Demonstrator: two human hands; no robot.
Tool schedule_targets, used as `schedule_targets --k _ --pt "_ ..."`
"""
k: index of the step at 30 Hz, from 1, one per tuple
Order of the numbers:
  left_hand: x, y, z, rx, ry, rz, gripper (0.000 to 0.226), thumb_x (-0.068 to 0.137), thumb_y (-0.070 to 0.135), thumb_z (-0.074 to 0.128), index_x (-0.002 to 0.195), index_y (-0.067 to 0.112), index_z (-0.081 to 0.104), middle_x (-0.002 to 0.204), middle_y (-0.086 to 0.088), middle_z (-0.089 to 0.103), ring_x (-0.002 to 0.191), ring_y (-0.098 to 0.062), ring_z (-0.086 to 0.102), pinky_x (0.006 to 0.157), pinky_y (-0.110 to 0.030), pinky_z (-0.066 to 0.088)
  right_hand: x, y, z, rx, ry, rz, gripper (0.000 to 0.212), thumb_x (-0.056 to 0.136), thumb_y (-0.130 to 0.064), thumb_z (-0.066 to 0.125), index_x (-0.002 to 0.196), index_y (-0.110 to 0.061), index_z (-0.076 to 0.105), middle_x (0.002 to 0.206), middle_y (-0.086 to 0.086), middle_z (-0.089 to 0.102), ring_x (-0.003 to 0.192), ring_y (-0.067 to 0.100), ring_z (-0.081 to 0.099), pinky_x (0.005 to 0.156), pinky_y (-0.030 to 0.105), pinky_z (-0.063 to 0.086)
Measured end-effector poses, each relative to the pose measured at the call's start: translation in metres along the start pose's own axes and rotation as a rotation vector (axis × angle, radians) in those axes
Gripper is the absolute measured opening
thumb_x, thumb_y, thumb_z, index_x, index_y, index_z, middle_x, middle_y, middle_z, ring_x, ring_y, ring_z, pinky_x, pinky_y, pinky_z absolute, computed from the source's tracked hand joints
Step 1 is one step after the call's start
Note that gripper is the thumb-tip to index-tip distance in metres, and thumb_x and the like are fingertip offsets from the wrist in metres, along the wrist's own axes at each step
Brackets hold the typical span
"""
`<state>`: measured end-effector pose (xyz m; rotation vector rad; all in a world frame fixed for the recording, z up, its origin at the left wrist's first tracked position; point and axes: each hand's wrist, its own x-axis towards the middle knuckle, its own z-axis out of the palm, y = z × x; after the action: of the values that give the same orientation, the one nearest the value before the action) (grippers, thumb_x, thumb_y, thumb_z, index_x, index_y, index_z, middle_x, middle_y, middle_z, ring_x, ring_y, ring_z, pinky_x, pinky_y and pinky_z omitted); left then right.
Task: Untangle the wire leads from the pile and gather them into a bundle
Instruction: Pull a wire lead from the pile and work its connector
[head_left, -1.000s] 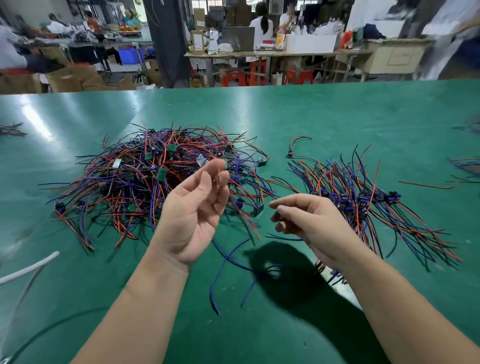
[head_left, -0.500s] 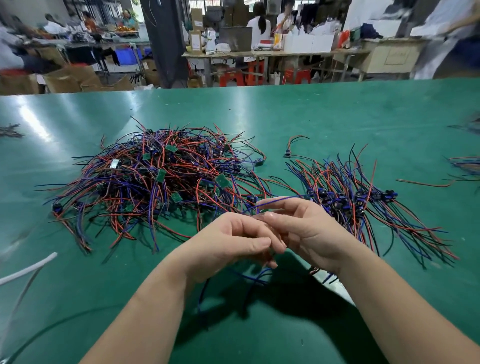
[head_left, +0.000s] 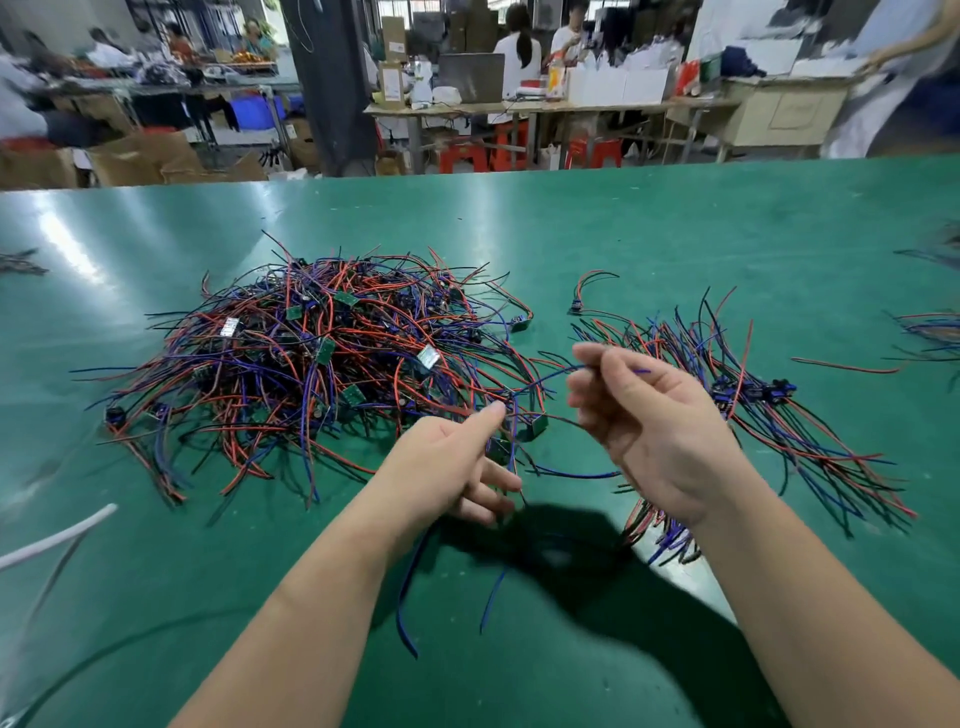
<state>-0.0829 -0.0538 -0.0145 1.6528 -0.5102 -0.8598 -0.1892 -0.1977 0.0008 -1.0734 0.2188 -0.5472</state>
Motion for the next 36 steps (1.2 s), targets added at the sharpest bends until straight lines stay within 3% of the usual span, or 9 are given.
schedule_targets --k 5,10,14,20,24,28,32,34,36 --pt "0.004 0.003 -0.003 -0.12 0.129 -0.095 0.065 0.091 0.059 0.044 0.069 0.002 0.065 0.074 -0.017 0.073 0.056 -0.028 0.069 0.046 -0.028 0.054 0.001 -0.017 -0.008 0.392 -0.137 -0.007 0.012 0.071 -0.029 0.069 0.077 -0.023 0.077 0.064 -0.009 0.064 0.057 0.004 0.059 0.053 0.016 0.049" --pt "-0.003 0.009 -0.001 -0.391 -0.146 -0.09 0.061 0.075 0.06 0.051 0.102 0.007 0.064 0.09 -0.011 0.074 0.065 -0.019 0.071 0.05 -0.024 0.055 -0.002 -0.007 -0.008 0.344 -0.244 0.004 0.033 0.053 -0.034 0.09 0.082 -0.024 0.077 0.067 -0.009 0.066 0.063 0.005 0.064 0.061 0.02 0.053" --pt "-0.008 0.012 0.0 -0.581 -0.16 0.116 0.03 0.08 0.034 0.057 0.087 0.012 0.076 0.084 -0.005 0.074 0.06 -0.01 0.068 0.05 -0.019 0.054 -0.001 -0.009 -0.007 0.358 -0.186 0.036 0.03 0.063 -0.044 0.081 0.08 -0.018 0.077 0.061 -0.006 0.059 0.06 0.011 0.058 0.063 0.024 0.051" --pt "-0.014 0.018 -0.01 -0.579 -0.14 0.31 0.026 0.071 0.038 0.063 0.079 0.018 0.078 0.057 0.002 0.063 0.038 -0.004 0.05 0.037 -0.014 0.043 0.006 -0.019 -0.018 0.382 0.034 0.126 0.058 0.088 -0.056 0.039 0.065 -0.015 0.073 0.053 -0.004 0.036 0.049 0.013 0.033 0.054 0.026 0.038" --pt "-0.012 0.014 -0.002 -0.356 -0.061 0.337 0.05 0.069 0.056 0.062 0.083 0.01 0.077 0.05 0.004 0.059 0.03 -0.004 0.035 0.033 -0.011 0.026 0.008 -0.009 -0.01 -0.011 0.122 0.182 0.037 0.09 -0.03 0.05 0.067 -0.014 0.073 0.054 -0.001 0.039 0.043 0.012 0.032 0.051 0.024 0.03" --pt "-0.012 0.012 0.004 -0.254 -0.014 0.31 0.072 0.054 0.083 0.058 0.082 0.019 0.079 0.043 0.003 0.046 0.035 -0.007 0.031 0.04 -0.017 0.022 -0.001 0.005 0.004 -0.267 -0.029 0.168 0.016 0.071 -0.025 0.066 0.067 -0.011 0.072 0.053 0.002 0.048 0.044 0.011 0.037 0.044 0.017 0.032" --pt "-0.011 0.007 0.008 -0.23 -0.023 0.366 0.112 0.038 0.091 0.057 0.12 0.014 0.06 0.047 0.007 0.049 0.038 0.001 0.042 0.039 -0.012 0.033 -0.01 0.02 0.013 -0.357 -0.201 0.209 0.03 0.058 -0.034 0.074 0.07 -0.008 0.065 0.052 0.002 0.053 0.045 0.011 0.04 0.045 0.02 0.034" --pt "-0.012 0.006 0.009 -0.196 -0.021 0.418 0.125 0.039 0.089 0.06 0.136 0.012 0.042 0.056 0.002 0.061 0.05 0.004 0.057 0.05 -0.008 0.039 -0.01 0.024 0.015 -0.369 -0.184 0.21 0.03 0.053 -0.036 0.078 0.064 -0.011 0.064 0.054 0.003 0.056 0.047 0.013 0.042 0.05 0.026 0.032" --pt "-0.013 0.005 0.01 -0.213 -0.04 0.425 0.128 0.04 0.085 0.065 0.14 0.011 0.035 0.093 -0.024 0.062 0.075 0.001 0.066 0.051 -0.008 0.043 -0.009 0.026 0.015 -0.351 -0.166 0.204 0.028 0.052 -0.031 0.079 0.067 -0.011 0.068 0.059 0.001 0.061 0.05 0.013 0.043 0.052 0.026 0.033"
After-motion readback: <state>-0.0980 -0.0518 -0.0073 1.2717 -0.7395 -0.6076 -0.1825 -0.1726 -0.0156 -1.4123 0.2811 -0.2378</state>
